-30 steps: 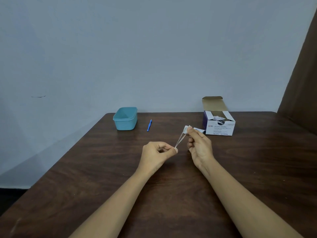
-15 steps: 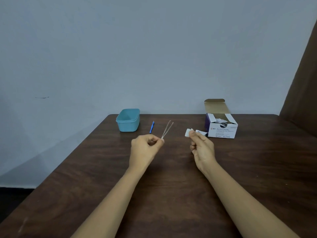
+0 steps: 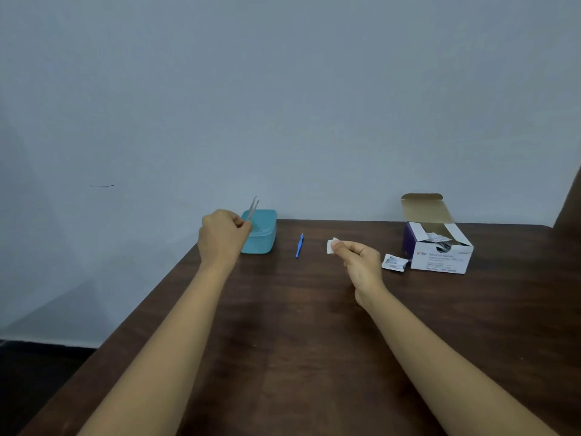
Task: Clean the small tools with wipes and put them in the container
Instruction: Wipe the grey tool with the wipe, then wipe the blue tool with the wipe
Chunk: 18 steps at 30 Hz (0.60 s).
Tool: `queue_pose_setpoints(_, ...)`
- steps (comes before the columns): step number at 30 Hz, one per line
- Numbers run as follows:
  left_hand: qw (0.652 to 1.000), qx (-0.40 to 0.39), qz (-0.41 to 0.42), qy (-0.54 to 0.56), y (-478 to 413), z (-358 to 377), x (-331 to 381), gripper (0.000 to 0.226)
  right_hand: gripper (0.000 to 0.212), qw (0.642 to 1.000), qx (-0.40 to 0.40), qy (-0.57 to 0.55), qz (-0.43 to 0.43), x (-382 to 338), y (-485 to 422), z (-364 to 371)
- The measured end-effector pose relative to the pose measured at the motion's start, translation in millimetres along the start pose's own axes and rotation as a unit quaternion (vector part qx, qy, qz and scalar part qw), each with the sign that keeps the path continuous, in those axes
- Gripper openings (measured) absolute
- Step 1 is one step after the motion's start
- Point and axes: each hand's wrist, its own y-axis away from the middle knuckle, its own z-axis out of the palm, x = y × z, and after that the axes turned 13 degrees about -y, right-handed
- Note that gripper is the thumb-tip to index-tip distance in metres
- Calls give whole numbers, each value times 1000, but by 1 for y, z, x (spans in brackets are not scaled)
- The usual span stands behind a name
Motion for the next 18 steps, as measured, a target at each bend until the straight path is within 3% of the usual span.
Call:
queue_pose_setpoints(6, 991, -57, 13, -119, -51, 8, 3, 12, 7, 999, 11, 22, -21, 19, -26, 16)
queue_pose_setpoints(9, 976, -102, 36, -190, -68, 16, 9, 12, 16, 996, 17, 71, -55, 32, -28, 15)
queue_pose_setpoints(13, 956, -138, 56, -252, -85, 34, 15, 21, 13, 990, -16, 120, -69, 40, -32, 13)
queue_pose_setpoints(18, 922, -167, 90, -338, -95, 50, 23, 15, 12, 989, -12, 133, -70, 42, -36, 12)
